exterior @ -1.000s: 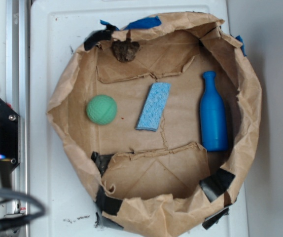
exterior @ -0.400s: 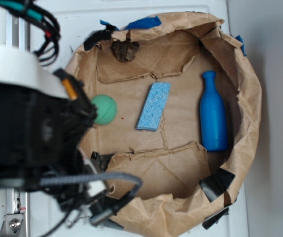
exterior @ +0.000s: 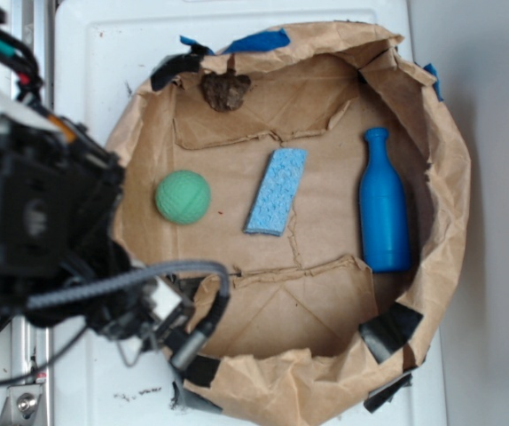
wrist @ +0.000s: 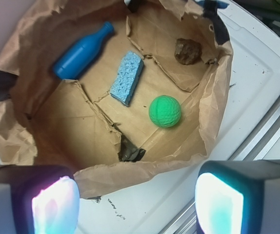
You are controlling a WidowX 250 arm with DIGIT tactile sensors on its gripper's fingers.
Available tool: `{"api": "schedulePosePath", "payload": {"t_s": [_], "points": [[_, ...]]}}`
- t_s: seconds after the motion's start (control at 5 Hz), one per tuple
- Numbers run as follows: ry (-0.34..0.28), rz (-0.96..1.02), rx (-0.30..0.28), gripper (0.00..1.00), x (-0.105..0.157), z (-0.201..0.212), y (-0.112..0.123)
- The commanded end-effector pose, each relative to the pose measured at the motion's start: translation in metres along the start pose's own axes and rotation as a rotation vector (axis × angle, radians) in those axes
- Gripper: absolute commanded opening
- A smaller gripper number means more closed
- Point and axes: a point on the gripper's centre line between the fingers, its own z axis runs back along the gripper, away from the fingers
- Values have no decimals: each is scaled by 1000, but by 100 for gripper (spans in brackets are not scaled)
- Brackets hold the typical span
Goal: Grab the blue sponge.
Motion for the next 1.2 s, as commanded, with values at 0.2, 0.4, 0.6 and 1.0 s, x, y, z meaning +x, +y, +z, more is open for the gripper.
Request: {"api": "schedulePosePath", "payload": {"t_s": [0.2,0.4,0.6,1.0], "points": [[-4,63,9,100,39,-16,-3],[59,74,9,100,62,-25,-16],[86,89,11,100,70,-34,-22],[49,35,20,100,82,-77,-44]]}}
